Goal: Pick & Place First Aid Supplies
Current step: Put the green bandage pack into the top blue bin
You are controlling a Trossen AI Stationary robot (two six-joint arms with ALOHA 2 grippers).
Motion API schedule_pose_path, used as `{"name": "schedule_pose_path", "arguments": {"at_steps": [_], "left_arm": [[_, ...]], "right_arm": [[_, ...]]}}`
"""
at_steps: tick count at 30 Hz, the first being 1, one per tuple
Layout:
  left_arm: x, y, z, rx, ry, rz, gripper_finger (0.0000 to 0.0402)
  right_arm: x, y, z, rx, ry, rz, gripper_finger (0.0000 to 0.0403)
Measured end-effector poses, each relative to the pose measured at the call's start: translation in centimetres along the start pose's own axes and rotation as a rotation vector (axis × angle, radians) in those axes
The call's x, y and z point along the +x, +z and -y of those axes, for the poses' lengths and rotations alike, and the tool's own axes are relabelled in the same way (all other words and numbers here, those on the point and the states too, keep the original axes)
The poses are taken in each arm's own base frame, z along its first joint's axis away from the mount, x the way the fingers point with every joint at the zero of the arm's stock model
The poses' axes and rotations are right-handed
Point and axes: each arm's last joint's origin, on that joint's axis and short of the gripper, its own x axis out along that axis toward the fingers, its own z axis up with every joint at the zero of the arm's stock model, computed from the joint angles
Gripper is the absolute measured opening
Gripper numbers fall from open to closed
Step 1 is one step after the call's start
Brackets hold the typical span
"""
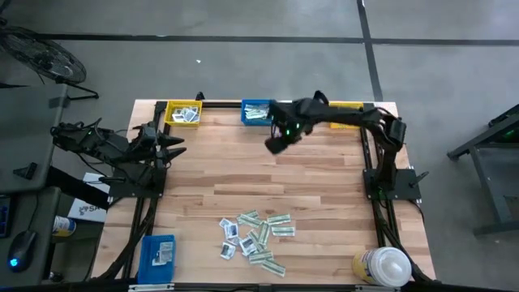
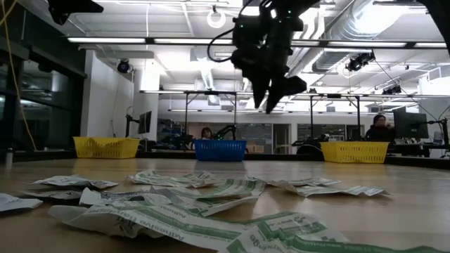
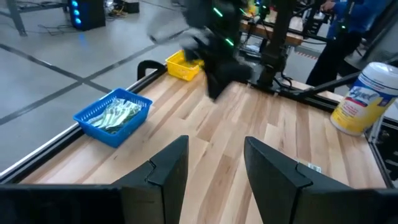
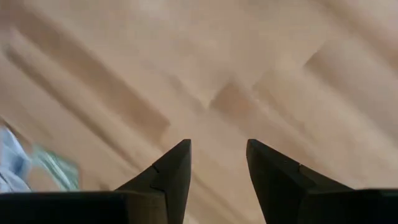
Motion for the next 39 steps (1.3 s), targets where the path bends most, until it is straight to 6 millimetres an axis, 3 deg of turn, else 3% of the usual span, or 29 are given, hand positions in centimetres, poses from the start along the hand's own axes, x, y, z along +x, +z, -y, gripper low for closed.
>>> {"name": "schedule_pose_path", "arguments": {"at_steps": [6,11,18,25,30,39], "left_arm": [[0.0,0.1,-0.2,-0.038,0.057,0.026,0.0156],[0.0,0.0,-0.2,-0.055,0.073,0.028,0.0156],[0.0,-0.2,-0.4,-0.084,0.117,0.023,0.0156],[0.0,-0.3,-0.5,-0.076,0.123,0.016,0.0156],[0.0,-0.3,-0.5,-0.077,0.127,0.020,0.0156],[0.0,-0.3,-0.5,-0.074,0.119,0.011,0.0156]], "right_arm": [[2.9,-4.7,-2.3,-0.054,-0.008,-0.089,0.0149],[3.7,-8.5,-3.4,-0.028,0.052,-0.065,0.0149],[4.8,-13.7,-3.9,0.134,0.141,-0.003,0.0149],[6.8,-18.4,-4.5,0.167,0.149,-0.025,0.0149],[7.5,-20.6,-5.1,0.216,0.166,-0.005,0.0149],[8.0,-22.5,-6.0,0.262,0.227,0.094,0.0149]]}}
